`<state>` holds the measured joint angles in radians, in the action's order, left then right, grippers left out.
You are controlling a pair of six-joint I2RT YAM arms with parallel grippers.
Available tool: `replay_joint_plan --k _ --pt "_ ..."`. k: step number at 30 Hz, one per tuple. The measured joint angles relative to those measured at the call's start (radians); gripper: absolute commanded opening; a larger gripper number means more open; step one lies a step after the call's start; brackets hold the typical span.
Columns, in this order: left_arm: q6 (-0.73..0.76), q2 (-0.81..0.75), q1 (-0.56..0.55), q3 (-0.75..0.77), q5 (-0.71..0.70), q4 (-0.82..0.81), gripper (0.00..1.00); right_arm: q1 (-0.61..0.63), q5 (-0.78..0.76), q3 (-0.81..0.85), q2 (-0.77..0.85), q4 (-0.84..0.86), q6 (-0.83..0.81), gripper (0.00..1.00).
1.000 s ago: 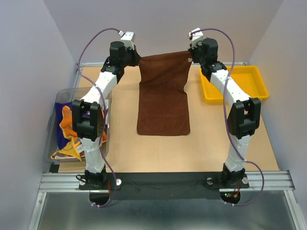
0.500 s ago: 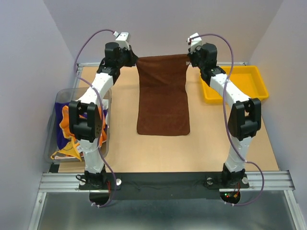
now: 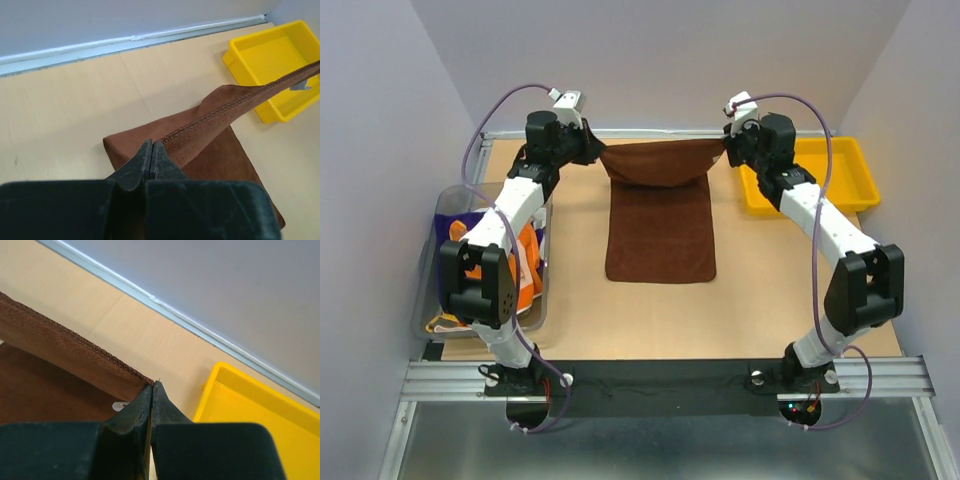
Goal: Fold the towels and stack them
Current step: Fold the towel
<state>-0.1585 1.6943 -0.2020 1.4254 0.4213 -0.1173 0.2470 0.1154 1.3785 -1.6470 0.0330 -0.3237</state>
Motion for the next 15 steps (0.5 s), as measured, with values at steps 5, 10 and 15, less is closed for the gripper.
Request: replay_joint_plan --k 5,10,15 --pt "-0.024 -0.061 0.002 -0.105 0.03 0.006 0.0 0.0 0.04 -0.076 0.104 -0.035 0.044 0.01" --pt "-0.041 -0.111 0.001 -0.217 0.051 0.027 0.0 0.001 0.091 -0.163 0.186 -0.11 0.102 0.01" --pt "-0.045 -0.153 0.002 -0.286 0.051 0.059 0.0 0.001 0.149 -0.238 0.246 -0.195 0.164 0.0"
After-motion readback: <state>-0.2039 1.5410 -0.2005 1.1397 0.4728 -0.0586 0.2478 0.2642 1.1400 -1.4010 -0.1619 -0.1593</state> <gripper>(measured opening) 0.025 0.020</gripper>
